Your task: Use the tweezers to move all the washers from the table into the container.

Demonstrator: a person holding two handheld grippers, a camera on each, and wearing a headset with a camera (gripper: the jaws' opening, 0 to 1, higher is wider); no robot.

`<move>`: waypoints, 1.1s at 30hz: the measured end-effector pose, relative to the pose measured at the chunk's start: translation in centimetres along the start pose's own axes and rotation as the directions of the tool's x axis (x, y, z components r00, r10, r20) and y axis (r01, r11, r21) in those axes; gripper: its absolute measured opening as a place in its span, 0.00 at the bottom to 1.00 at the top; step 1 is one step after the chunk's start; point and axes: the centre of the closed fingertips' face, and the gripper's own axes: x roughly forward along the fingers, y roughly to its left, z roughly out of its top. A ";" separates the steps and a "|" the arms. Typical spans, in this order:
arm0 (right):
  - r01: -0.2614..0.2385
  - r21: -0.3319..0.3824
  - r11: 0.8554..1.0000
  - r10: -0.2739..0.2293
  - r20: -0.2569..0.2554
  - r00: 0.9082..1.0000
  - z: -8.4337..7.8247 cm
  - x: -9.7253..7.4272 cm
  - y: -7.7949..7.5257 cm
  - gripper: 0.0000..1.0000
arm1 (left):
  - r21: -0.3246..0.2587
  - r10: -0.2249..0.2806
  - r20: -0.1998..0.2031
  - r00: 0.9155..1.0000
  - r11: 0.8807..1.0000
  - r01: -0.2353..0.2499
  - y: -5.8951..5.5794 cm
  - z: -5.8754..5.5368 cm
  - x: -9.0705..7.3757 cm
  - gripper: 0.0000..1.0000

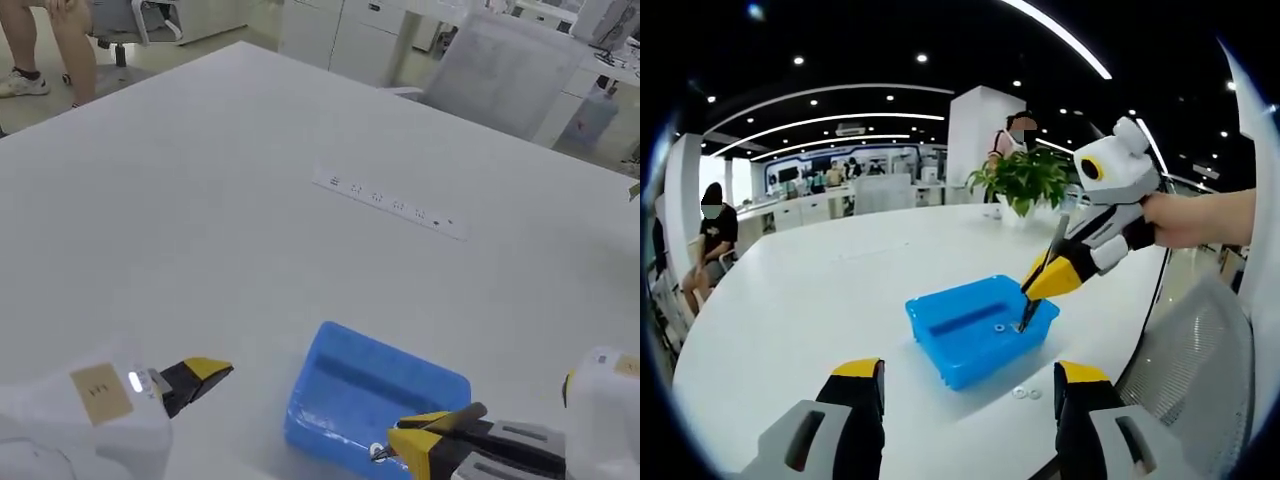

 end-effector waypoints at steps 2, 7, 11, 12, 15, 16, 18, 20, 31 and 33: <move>0.010 0.003 1.000 -0.010 0.004 1.000 0.1 0.2 -0.3 0.04 | -0.002 0.002 0.000 1.000 1.000 -0.002 0.0 0.0 0.0 0.69; 0.042 -0.003 0.999 -0.042 -0.009 0.999 0.3 0.7 -1.2 0.04 | -0.001 0.009 0.000 1.000 1.000 -0.009 0.2 0.0 0.0 0.68; 0.059 0.026 0.998 -0.059 -0.021 0.998 0.1 1.2 -2.4 0.04 | -0.002 0.011 -0.001 1.000 1.000 -0.011 0.2 0.0 -0.1 0.68; 0.062 0.030 0.998 -0.061 -0.022 0.998 0.0 1.3 -2.5 0.04 | -0.001 0.011 -0.001 1.000 1.000 -0.011 0.2 0.0 -0.1 0.68; 0.062 0.034 0.997 -0.061 -0.035 0.998 -0.3 1.6 -2.9 0.04 | 0.000 0.012 -0.005 1.000 1.000 -0.012 0.2 -0.1 0.0 0.68; 0.058 0.026 0.998 -0.057 -0.043 0.997 -0.5 1.7 -2.9 0.04 | -0.001 0.013 -0.006 1.000 1.000 -0.013 0.2 -0.2 0.0 0.68; 0.056 0.022 0.998 -0.054 -0.053 0.997 -0.7 1.7 -3.0 0.04 | -0.002 0.014 -0.004 1.000 1.000 -0.014 0.3 -0.1 -0.1 0.68; 0.059 0.026 0.998 -0.057 -0.057 0.997 -0.8 1.8 -3.4 0.04 | -0.005 0.016 -0.001 1.000 1.000 -0.016 0.3 -0.1 -0.1 0.68; 0.042 0.061 0.997 -0.038 -0.070 0.997 -1.1 3.6 -4.6 0.04 | -0.006 0.013 -0.002 1.000 1.000 -0.013 0.3 -0.2 -0.1 0.68; 0.040 0.070 0.997 -0.034 -0.082 0.996 -1.4 3.8 -4.7 0.04 | -0.004 0.012 -0.003 1.000 1.000 -0.012 0.2 -0.2 -0.1 0.68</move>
